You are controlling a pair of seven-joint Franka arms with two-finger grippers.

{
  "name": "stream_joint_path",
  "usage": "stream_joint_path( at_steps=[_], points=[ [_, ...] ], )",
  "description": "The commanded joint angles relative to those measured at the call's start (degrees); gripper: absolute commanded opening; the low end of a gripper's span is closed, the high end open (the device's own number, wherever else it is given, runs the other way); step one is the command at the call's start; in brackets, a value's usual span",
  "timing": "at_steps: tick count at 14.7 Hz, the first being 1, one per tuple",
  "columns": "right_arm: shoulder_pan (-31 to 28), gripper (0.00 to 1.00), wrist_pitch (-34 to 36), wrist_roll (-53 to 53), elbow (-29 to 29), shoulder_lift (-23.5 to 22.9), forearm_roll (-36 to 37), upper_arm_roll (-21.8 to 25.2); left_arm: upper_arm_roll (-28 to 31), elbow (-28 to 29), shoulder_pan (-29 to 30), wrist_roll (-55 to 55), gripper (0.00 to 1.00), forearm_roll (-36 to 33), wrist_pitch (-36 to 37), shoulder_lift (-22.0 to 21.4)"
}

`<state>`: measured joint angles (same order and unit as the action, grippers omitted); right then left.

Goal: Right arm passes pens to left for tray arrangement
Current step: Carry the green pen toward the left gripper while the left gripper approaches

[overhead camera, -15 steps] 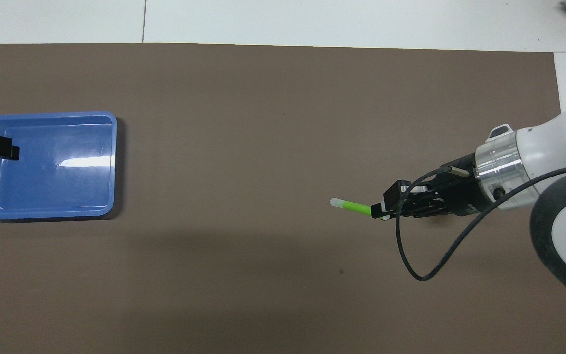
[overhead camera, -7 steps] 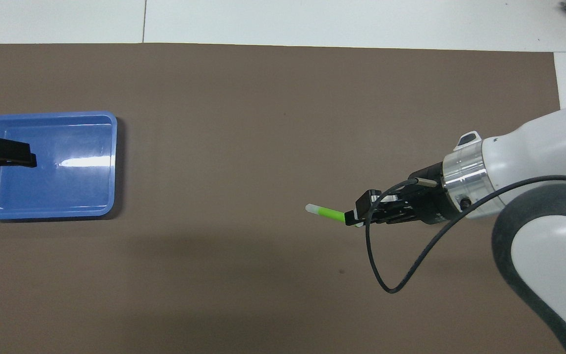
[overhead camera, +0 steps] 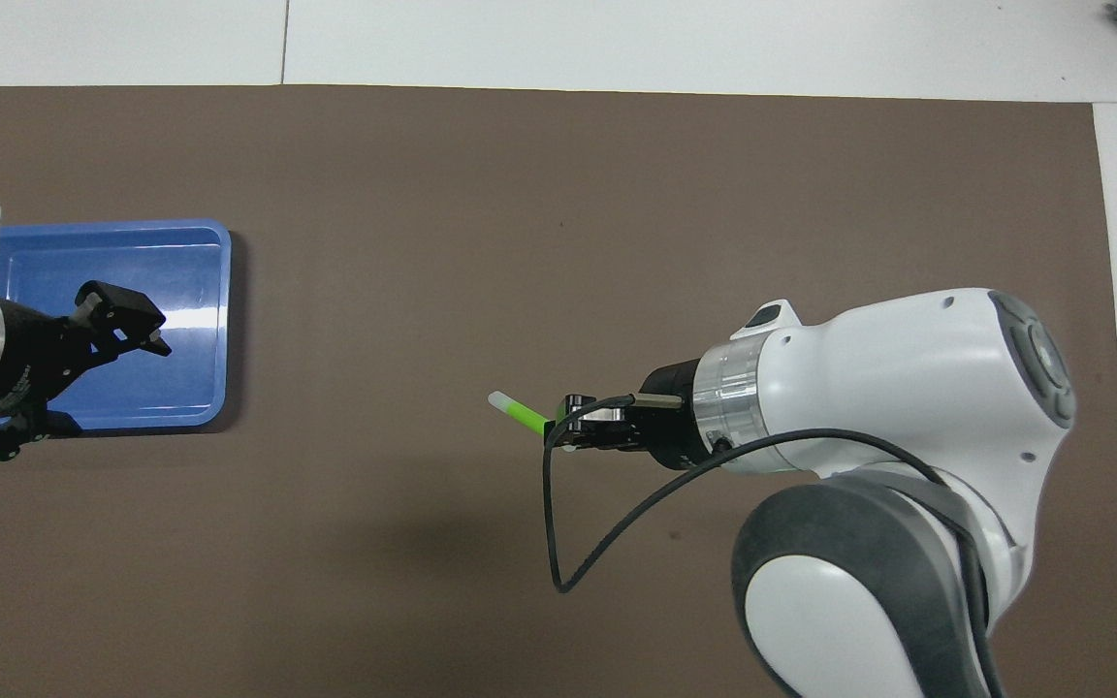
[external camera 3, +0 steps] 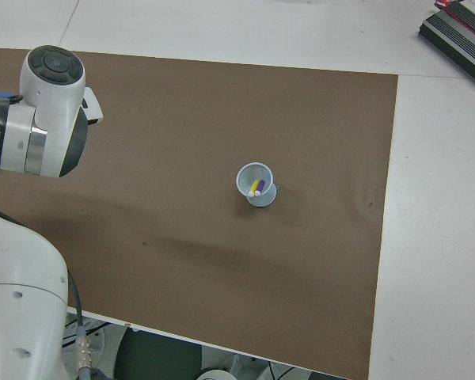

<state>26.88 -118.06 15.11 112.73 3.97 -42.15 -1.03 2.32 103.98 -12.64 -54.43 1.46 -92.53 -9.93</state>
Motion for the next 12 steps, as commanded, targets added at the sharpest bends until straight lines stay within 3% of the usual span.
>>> stream_joint_path(
  at_steps=[1, 3, 6, 8, 12],
  points=[
    [0.4, 0.0, -1.3, 0.3, 0.7, 0.4, -1.8, 0.2, 0.8, 1.5, -0.6, -8.6, 1.0, 4.7, 0.9, -1.7],
    [1.3, 0.0, -1.5, 1.0, 0.7, 0.3, -2.1, 0.2, 0.7, 1.6, -0.6, -13.8, 1.0, 9.1, 0.9, -1.9],
    [5.4, 0.0, -5.9, 5.8, 0.3, 0.1, -2.5, 0.2, 1.1, 5.1, 1.6, -15.0, 1.0, 22.9, -0.8, -3.9],
    [8.2, 0.0, -10.2, 9.0, -0.1, -0.5, -2.7, 0.2, 0.8, 9.6, 0.8, -17.4, 1.0, 26.1, -5.5, -5.9],
    [8.4, 0.0, -10.0, 11.0, -3.5, -1.7, -3.6, 0.1, 0.7, 12.3, 0.2, -19.0, 1.0, 29.9, -11.9, -5.1]
  ],
)
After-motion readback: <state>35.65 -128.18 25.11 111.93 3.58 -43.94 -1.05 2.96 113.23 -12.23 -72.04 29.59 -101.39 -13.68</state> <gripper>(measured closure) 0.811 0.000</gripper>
